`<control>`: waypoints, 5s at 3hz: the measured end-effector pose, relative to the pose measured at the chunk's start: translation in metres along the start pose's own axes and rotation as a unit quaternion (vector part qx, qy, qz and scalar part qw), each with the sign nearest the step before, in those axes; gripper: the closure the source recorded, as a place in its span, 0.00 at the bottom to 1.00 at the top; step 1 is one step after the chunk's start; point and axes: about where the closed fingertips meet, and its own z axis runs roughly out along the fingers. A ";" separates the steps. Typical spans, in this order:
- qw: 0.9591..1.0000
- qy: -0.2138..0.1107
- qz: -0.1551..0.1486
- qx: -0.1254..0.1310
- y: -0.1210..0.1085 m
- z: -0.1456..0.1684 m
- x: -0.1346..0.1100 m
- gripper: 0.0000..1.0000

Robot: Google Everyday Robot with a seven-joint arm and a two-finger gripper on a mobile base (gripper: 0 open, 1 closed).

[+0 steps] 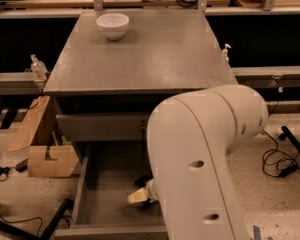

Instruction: Pick rxbar chocolate from middle drawer and place on counter

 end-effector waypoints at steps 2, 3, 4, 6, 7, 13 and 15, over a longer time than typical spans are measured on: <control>1.000 0.023 0.001 0.012 0.013 0.039 0.005 0.26; 1.000 0.023 0.001 0.012 0.014 0.035 0.003 0.48; 1.000 0.023 0.001 0.012 0.014 0.031 0.001 0.72; 1.000 0.023 0.001 0.012 0.016 0.021 -0.004 1.00; 1.000 0.023 0.001 0.012 0.016 0.021 -0.004 1.00; 0.984 -0.128 -0.107 -0.059 0.050 -0.354 -0.136 1.00; 0.982 -0.160 -0.089 -0.051 0.012 -0.411 -0.136 1.00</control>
Offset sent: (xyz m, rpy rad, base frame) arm 0.0054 0.0345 -0.0499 -0.0429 0.0505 0.0015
